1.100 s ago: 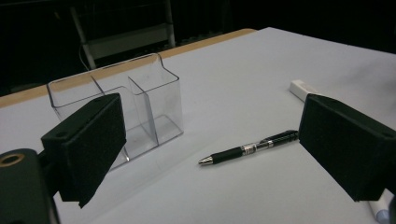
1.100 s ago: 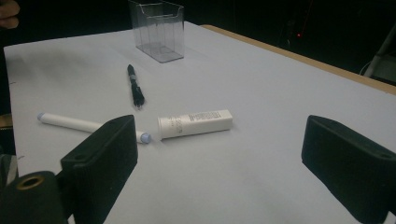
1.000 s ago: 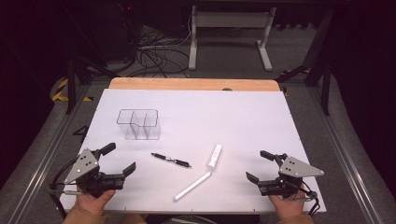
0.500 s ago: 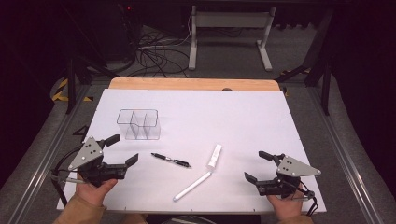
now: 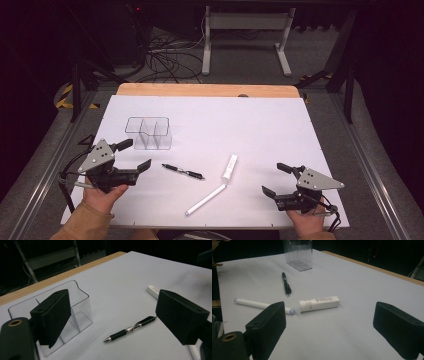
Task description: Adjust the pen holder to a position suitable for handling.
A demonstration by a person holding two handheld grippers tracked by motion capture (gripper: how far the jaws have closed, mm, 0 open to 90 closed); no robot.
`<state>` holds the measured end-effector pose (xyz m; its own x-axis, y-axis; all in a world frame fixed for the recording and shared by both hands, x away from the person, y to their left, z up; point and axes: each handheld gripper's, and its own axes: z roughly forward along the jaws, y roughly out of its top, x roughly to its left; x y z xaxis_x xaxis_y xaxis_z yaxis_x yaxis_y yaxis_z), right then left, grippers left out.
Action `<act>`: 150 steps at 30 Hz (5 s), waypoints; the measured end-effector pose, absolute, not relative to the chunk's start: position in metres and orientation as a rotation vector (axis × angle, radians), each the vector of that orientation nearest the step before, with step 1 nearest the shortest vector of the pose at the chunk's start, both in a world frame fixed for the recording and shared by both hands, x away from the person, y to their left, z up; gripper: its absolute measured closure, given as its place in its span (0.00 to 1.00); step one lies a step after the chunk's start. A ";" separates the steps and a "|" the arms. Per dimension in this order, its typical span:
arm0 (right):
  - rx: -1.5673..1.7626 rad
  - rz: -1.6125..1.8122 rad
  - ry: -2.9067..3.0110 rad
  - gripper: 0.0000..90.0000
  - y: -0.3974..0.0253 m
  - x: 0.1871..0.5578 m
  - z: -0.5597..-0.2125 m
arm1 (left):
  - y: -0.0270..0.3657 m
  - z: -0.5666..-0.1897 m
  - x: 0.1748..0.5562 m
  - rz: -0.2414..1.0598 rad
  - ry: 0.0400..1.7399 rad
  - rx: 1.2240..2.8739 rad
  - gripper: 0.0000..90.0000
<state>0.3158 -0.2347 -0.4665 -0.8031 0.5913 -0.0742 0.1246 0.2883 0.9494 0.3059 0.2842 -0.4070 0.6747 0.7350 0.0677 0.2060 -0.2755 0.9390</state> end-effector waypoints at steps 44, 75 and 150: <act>0.641 1.598 2.187 0.12 -0.232 0.318 -0.469 | 0.287 -0.386 0.379 0.595 0.708 2.277 0.38; 0.632 1.612 2.199 0.12 -0.232 0.318 -0.470 | 0.288 -0.385 0.412 0.629 0.559 2.484 0.53; 0.643 1.653 2.203 0.10 -0.237 0.310 -0.473 | 0.238 -0.392 0.432 0.497 0.199 2.949 0.98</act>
<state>0.3101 -0.2368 -0.4730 -0.8506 0.5254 0.0193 0.1654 0.2327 0.9584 0.4323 0.2379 -0.3915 0.9366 0.1537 0.3149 0.1059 -0.9808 0.1640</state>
